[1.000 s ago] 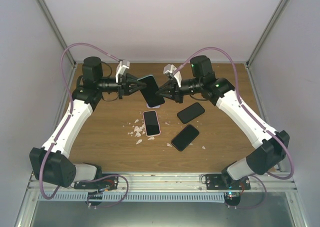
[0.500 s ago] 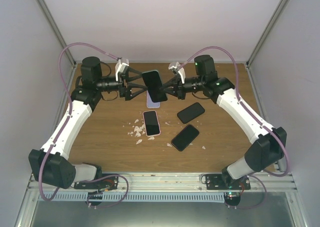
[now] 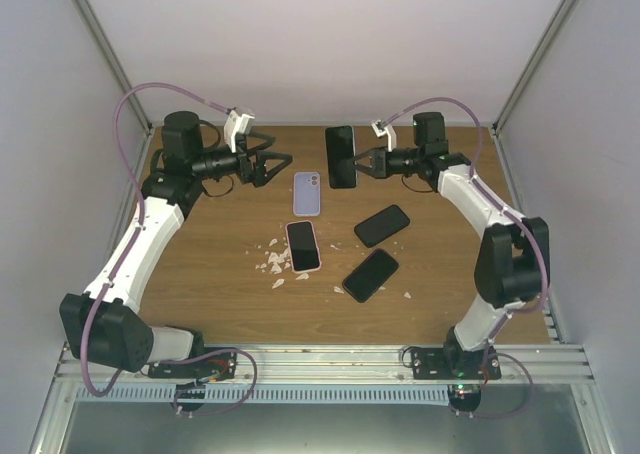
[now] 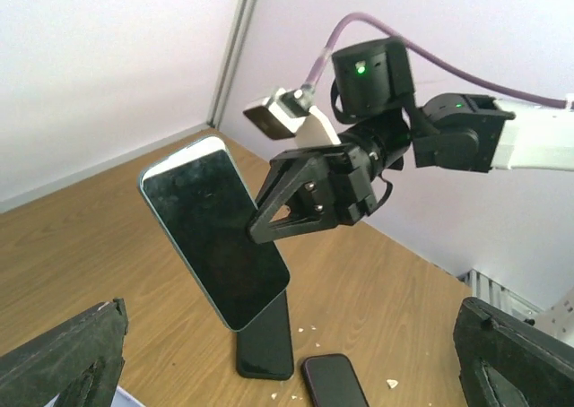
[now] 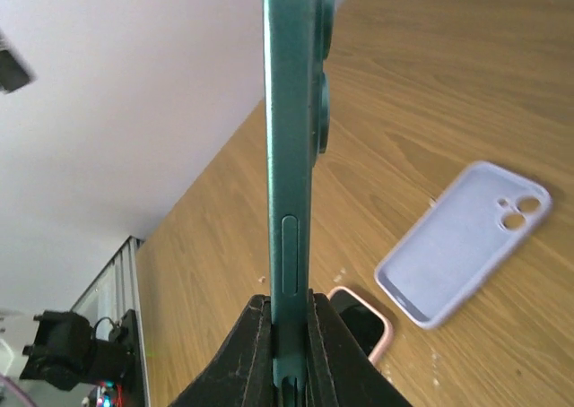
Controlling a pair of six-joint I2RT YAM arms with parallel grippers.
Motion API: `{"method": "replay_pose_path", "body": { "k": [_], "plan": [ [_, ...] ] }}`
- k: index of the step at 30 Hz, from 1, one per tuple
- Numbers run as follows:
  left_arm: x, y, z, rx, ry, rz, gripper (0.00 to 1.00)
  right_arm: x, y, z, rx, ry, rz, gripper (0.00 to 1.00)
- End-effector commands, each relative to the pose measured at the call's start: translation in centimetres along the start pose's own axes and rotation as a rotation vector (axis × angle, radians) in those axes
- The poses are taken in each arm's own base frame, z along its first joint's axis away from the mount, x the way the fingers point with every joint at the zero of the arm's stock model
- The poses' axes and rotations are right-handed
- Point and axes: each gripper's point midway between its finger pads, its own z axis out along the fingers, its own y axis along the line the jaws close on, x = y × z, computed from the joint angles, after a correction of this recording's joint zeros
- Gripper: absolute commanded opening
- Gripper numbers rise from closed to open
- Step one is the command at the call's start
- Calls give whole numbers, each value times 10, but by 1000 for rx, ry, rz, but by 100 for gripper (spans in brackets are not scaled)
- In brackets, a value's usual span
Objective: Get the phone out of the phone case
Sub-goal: Place the phone at the center of the board.
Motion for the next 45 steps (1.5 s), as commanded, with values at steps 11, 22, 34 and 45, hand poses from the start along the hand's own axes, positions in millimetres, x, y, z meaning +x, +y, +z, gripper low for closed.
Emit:
{"method": "replay_pose_path", "body": {
  "k": [11,22,34,45],
  "plan": [
    [-5,24,-3,-118,-33,-18,99,36,-92,22,7,41,379,1],
    [-3,36,2,-108,-36,-84,99,76,-133,36,-23,98,606,0],
    [4,50,9,-112,-25,-131,99,88,-155,51,-50,126,683,3],
    [11,64,15,-127,-10,-172,99,96,-163,68,-66,165,711,3]
  ]
}}
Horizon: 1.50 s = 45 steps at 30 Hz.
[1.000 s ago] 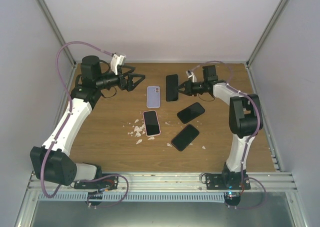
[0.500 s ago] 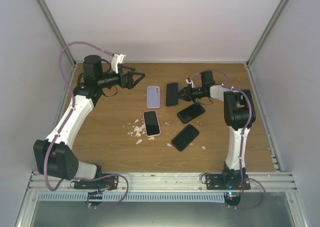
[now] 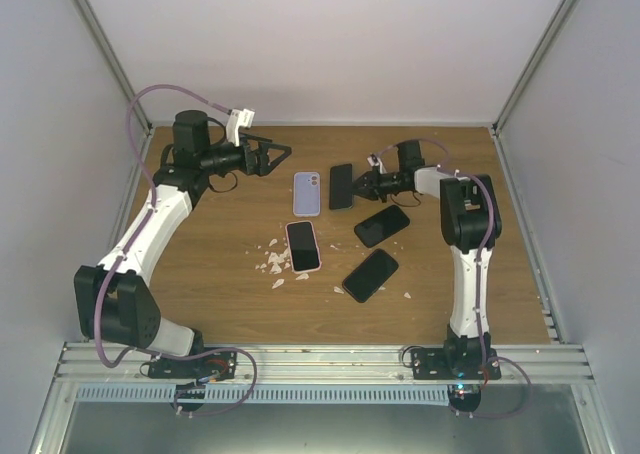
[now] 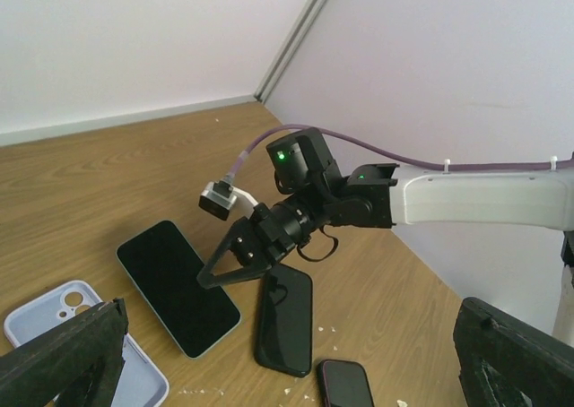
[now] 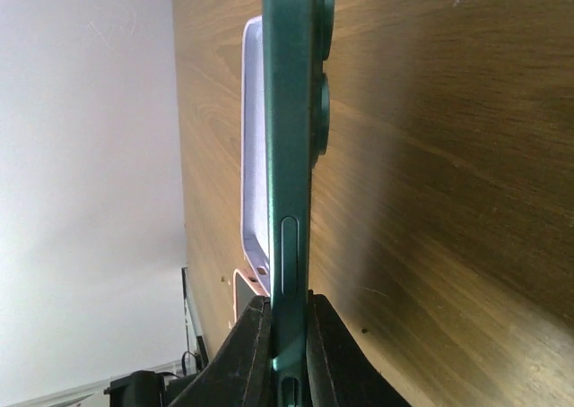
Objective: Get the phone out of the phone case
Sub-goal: Place the phone at the center of the board.
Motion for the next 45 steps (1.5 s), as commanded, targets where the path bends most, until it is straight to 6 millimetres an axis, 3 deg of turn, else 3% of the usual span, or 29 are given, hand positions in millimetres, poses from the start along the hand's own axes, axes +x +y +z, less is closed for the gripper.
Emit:
{"method": "replay_pose_path", "body": {
  "k": [1,5,15,32,38,41,45],
  "plan": [
    [-12,3,0,1,-38,26,99,1,10,8,-51,38,-1,3],
    [-9,8,1,-7,-35,12,99,6,4,14,-47,53,21,4],
    [-4,12,0,-14,-33,-1,99,8,-5,18,-9,49,40,17],
    [-3,14,-4,-42,-45,-1,99,6,11,14,61,26,-26,58],
    [-4,18,-9,-96,-49,34,99,1,19,5,122,-8,-71,79],
    [-5,21,-12,-132,-52,49,99,-1,21,0,154,-24,-89,99],
    [-6,25,-19,-192,-58,77,99,-1,22,-6,195,-44,-107,100]
  ]
}}
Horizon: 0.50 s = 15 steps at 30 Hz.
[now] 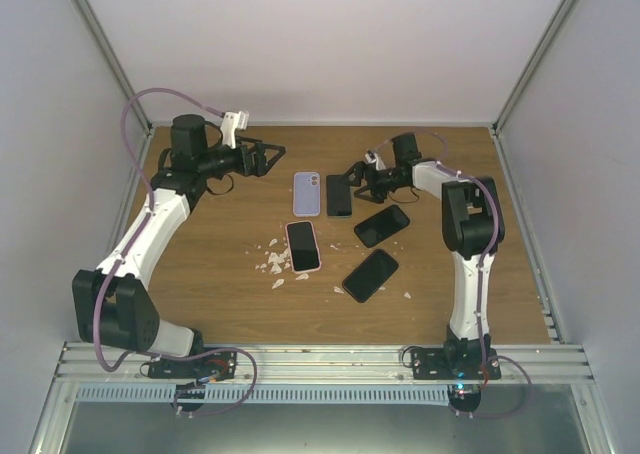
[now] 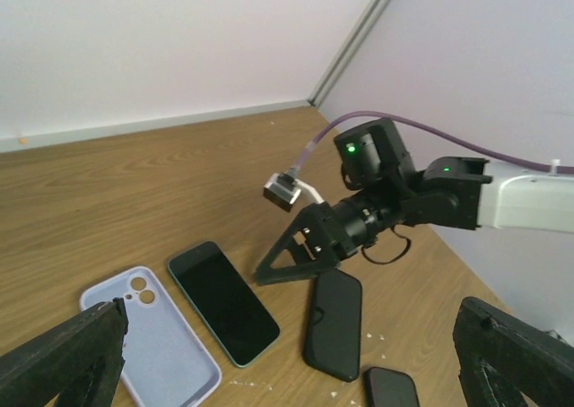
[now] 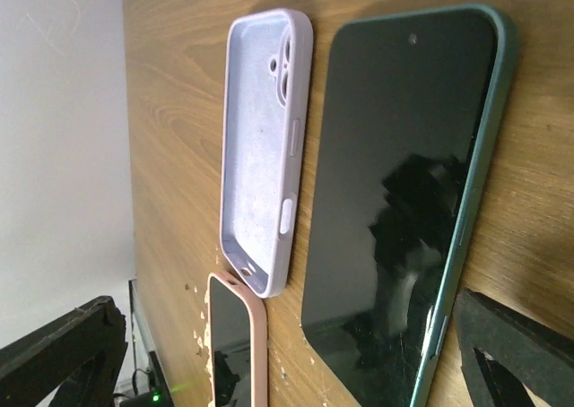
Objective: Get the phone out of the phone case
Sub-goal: Place the phone at the center of the board, then pick up the phone at the center of the board.
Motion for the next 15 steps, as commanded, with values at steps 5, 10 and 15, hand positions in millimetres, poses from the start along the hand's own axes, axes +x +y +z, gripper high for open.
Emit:
{"method": "replay_pose_path", "body": {
  "k": [5,10,15],
  "plan": [
    [-4,6,-24,-144,-22,125,99,-5,24,-24,73,-66,-101,100],
    [21,9,-30,-193,62,172,99,-9,47,-46,92,-117,-202,100],
    [49,6,-31,-250,150,279,99,-9,69,-73,110,-172,-305,100]
  ]
}}
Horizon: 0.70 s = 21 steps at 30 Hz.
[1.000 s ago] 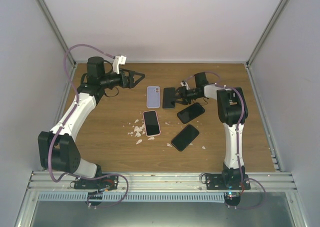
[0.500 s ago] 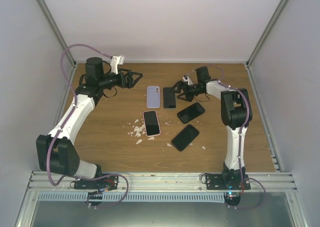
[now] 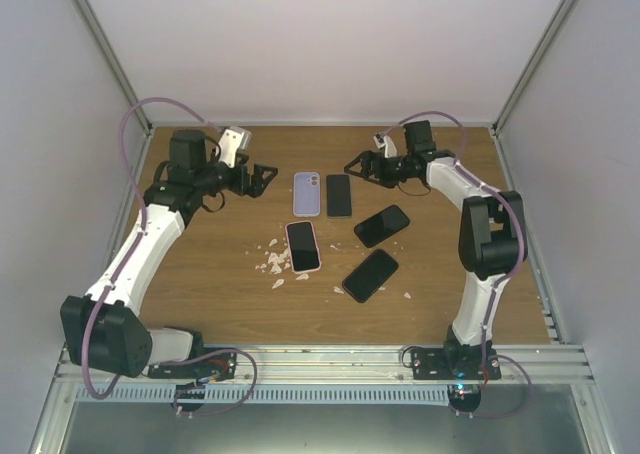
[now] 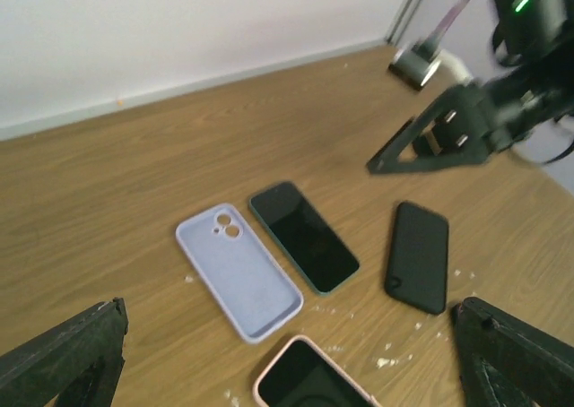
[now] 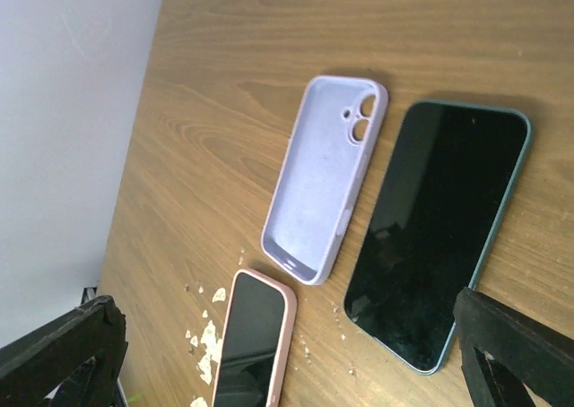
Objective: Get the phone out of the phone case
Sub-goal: Pick up the phone at the center of the board.
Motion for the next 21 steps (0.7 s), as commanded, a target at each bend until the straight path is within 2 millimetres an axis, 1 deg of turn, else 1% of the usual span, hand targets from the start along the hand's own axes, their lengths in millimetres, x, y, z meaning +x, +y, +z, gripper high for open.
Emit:
{"method": "replay_pose_path", "body": {
  "k": [1,6,7,9,11,13,17,21],
  "plan": [
    [26,-9,-2,-64,79,157,99,-9,20,-30,27,-64,-127,100],
    [54,-38,12,-46,162,329,99,-11,31,-62,54,-121,-212,100],
    [62,-44,17,-35,181,362,99,-12,33,-70,64,-137,-227,100],
    [74,-56,25,-14,210,418,99,-13,31,-80,87,-156,-241,100],
    [89,-65,34,3,249,471,99,-15,30,-94,108,-186,-255,100],
    [103,-74,45,9,290,526,99,-16,30,-104,127,-210,-270,100],
    [132,-98,69,38,351,658,99,-14,35,-115,151,-252,-314,99],
    [149,-116,93,55,379,748,99,-15,39,-121,171,-271,-340,100]
  ]
}}
